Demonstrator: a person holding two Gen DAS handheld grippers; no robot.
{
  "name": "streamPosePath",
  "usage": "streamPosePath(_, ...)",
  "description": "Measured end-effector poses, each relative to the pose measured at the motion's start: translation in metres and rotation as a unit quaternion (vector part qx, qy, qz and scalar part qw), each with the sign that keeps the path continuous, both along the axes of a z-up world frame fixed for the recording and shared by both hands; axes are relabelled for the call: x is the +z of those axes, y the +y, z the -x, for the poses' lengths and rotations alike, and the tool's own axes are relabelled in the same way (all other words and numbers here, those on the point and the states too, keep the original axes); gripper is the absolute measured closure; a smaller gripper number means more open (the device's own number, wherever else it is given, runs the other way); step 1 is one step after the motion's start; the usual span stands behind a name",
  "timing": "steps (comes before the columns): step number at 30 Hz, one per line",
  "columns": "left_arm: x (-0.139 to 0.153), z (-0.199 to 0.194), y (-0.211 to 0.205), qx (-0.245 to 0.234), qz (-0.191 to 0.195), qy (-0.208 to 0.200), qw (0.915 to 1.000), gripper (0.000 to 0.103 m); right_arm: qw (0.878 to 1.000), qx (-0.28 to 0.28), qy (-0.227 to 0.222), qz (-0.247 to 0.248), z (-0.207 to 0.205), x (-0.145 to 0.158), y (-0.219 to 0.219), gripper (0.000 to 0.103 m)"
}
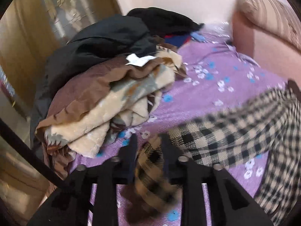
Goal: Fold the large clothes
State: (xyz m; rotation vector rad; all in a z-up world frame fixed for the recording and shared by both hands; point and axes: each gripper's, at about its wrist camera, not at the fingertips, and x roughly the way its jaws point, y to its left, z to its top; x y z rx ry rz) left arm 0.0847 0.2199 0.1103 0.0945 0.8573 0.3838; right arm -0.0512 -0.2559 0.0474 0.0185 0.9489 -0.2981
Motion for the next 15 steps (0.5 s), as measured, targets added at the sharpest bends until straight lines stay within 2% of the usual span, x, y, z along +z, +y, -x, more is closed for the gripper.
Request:
streamPosePath(2,0.006,0.010,0.005,-0.002,0.040,-0.010,0.9991,0.054,1.000,0.001,0.000,-0.001,0.000,0.000,0.000,0.005)
streamPosePath(3,0.007,0.016,0.003,-0.005,0.054,-0.014,0.9984,0.053,1.000,0.001,0.000,-0.002,0.000,-0.001,0.000,0.005)
streamPosePath(5,0.009,0.031,-0.008,-0.028,0.087,-0.017,0.9957,0.051,1.000,0.001,0.000,-0.003,0.000,-0.001,0.000,0.005)
streamPosePath(8,0.002,0.047,-0.037,-0.063,0.123,-0.018,0.9902,0.036,1.000,0.000,0.001,-0.002,-0.001,-0.002,0.001,0.005)
streamPosePath(12,-0.024,0.056,-0.088,-0.115,0.163,0.006,0.9799,0.035,1.000,0.002,-0.006,-0.001,0.000,0.001,0.001,0.005)
streamPosePath(15,-0.041,0.071,-0.126,-0.163,0.162,0.024,0.9729,0.035,1.000,-0.003,-0.020,-0.014,0.007,0.013,-0.007,0.005)
